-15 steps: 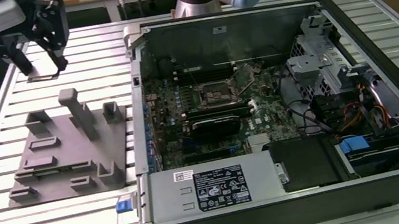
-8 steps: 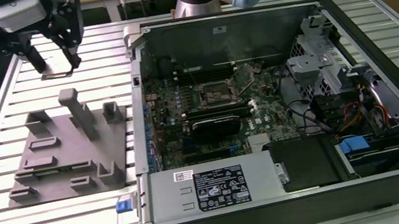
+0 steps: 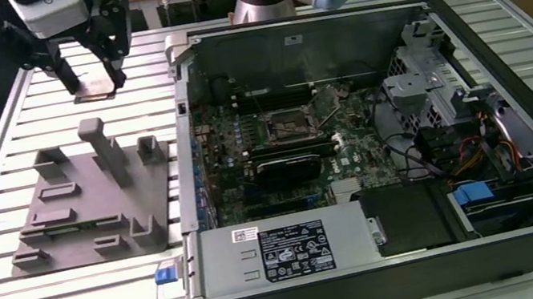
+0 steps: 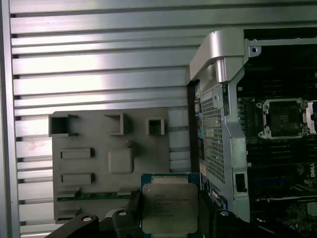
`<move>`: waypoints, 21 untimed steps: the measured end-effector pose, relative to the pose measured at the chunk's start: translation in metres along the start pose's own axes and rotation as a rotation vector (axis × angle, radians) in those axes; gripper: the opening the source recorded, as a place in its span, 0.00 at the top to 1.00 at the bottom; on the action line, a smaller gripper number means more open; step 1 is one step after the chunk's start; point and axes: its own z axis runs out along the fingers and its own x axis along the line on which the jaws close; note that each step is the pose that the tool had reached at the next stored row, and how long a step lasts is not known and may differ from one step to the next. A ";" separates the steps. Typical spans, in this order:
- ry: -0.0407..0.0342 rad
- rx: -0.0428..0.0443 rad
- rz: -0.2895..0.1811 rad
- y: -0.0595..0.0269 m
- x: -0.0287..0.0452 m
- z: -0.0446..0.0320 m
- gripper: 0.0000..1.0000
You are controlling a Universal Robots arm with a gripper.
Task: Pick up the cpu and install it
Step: 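Pick up the cpu and move it towards the insertion slot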
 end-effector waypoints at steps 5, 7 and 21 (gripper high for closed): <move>0.0001 0.0000 0.000 0.0011 -0.0109 0.0004 0.46; 0.0001 0.0001 0.000 0.0015 -0.0153 0.0005 0.46; 0.0000 0.0000 0.000 0.0039 -0.0429 0.0015 0.46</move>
